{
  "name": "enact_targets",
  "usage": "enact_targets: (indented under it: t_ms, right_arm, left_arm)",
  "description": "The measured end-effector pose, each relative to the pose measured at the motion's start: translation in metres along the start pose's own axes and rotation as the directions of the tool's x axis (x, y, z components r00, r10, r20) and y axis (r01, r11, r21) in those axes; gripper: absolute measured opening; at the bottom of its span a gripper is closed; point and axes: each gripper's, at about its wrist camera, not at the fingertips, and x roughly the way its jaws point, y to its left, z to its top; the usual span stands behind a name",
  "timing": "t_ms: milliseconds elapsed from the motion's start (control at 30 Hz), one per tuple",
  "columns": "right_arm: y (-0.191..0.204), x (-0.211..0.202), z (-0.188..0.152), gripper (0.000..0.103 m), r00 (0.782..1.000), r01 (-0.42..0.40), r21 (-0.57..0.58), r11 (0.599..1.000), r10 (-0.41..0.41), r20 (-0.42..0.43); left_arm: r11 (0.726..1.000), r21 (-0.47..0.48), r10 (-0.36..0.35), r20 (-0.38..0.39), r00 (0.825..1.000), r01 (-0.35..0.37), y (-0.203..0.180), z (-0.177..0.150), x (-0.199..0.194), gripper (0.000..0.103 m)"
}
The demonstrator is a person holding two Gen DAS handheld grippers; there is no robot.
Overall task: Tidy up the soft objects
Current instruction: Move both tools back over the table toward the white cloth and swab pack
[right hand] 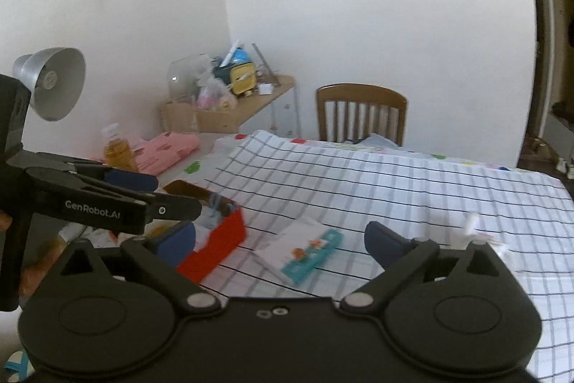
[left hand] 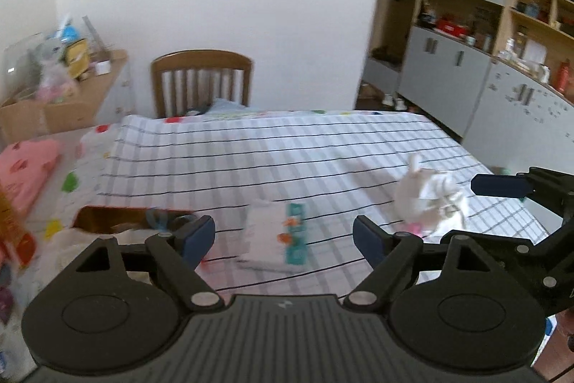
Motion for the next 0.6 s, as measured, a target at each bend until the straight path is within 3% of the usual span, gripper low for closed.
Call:
enact_targets:
  t_ms: [233, 267, 333, 600]
  right_arm:
    - [-0.049, -0.024, -0.018, 0.101, 0.998, 0.07, 0.04, 0.997, -0.07, -0.012]
    - [-0.056, -0.026, -0.02, 0.101, 0.997, 0.078, 0.046, 0.996, -0.078, -0.016]
    - [-0.07, -0.03, -0.024, 0.101, 0.995, 0.099, 0.056, 0.993, -0.098, -0.021]
    - [-0.123, -0.041, -0.039, 0.101, 0.989, 0.148, 0.104, 0.984, -0.144, -0.043]
  left_arm:
    - [0.996, 0.048, -0.077, -0.005, 0.997, 0.077, -0.055, 0.009, 0.031, 0.085]
    - [0.995, 0.055, -0.08, -0.006, 0.997, 0.08, -0.063, 0.01, 0.035, 0.087]
    - [0.994, 0.064, -0.084, -0.007, 0.996, 0.085, -0.077, 0.013, 0.044, 0.103]
    - [0.992, 0.09, -0.081, -0.022, 0.996, 0.083, -0.123, 0.022, 0.078, 0.103]
